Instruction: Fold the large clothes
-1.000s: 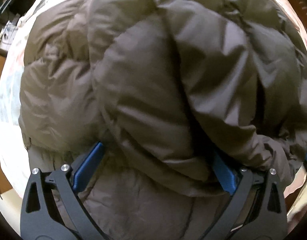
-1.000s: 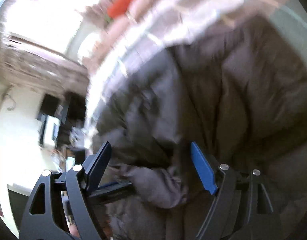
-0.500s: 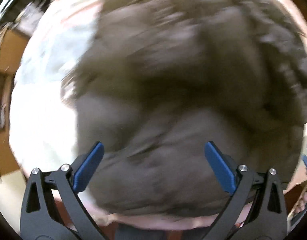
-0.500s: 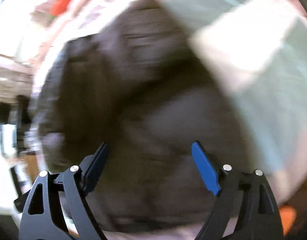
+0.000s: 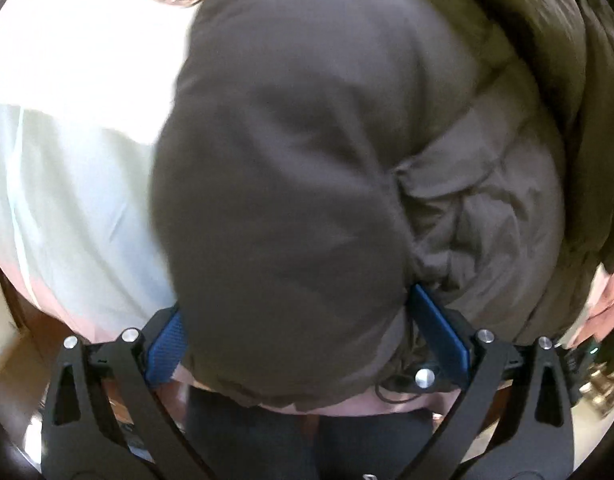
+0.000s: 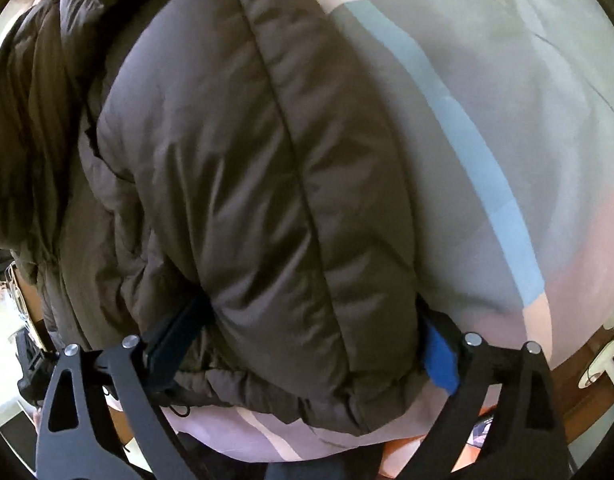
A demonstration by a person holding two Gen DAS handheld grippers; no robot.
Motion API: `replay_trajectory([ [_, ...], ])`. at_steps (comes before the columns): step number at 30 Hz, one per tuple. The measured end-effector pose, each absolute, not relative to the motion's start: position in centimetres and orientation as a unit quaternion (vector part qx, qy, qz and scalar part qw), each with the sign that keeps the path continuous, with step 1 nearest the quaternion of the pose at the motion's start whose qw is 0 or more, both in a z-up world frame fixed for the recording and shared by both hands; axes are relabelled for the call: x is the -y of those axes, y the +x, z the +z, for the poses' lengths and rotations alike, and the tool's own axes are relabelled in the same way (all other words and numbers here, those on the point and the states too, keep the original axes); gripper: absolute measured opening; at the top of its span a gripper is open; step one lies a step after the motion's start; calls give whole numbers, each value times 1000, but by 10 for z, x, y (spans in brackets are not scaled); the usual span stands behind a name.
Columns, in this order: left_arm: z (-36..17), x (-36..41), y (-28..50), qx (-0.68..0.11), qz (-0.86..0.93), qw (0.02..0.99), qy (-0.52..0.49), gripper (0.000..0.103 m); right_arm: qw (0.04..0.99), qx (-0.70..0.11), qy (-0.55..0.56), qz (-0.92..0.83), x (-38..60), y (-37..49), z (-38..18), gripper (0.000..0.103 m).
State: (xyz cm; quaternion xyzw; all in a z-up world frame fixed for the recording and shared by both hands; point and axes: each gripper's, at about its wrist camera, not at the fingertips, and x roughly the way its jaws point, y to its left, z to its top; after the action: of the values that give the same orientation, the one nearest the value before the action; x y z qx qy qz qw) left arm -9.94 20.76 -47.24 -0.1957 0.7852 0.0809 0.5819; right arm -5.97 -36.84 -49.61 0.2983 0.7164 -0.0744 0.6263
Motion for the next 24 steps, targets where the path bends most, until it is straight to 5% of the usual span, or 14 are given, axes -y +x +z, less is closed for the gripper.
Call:
replay_trajectory([
  [6,-478,-190,-94,-791,57,589,-155,100,629,-707,317,-62,384,-70,-508,97],
  [7,-476,-187,-94,-785,50,599,-150,83,634,-705,311,-66,384,-73,-507,91],
  [9,-465,-178,-91,-772,9,619,-143,47,648,-695,305,-65,386,-87,-495,39],
  [10,-460,-178,-89,-769,-3,621,-154,29,654,-680,330,-41,383,-90,-490,23],
  [11,-453,-180,-85,-764,-14,621,-173,23,651,-663,370,-18,384,-96,-485,15],
  [14,-429,-198,-70,-734,-55,632,-242,15,656,-636,405,31,376,-90,-466,10],
  [24,-294,-246,18,-568,-150,722,-366,16,725,-377,545,188,397,-9,-329,9],
])
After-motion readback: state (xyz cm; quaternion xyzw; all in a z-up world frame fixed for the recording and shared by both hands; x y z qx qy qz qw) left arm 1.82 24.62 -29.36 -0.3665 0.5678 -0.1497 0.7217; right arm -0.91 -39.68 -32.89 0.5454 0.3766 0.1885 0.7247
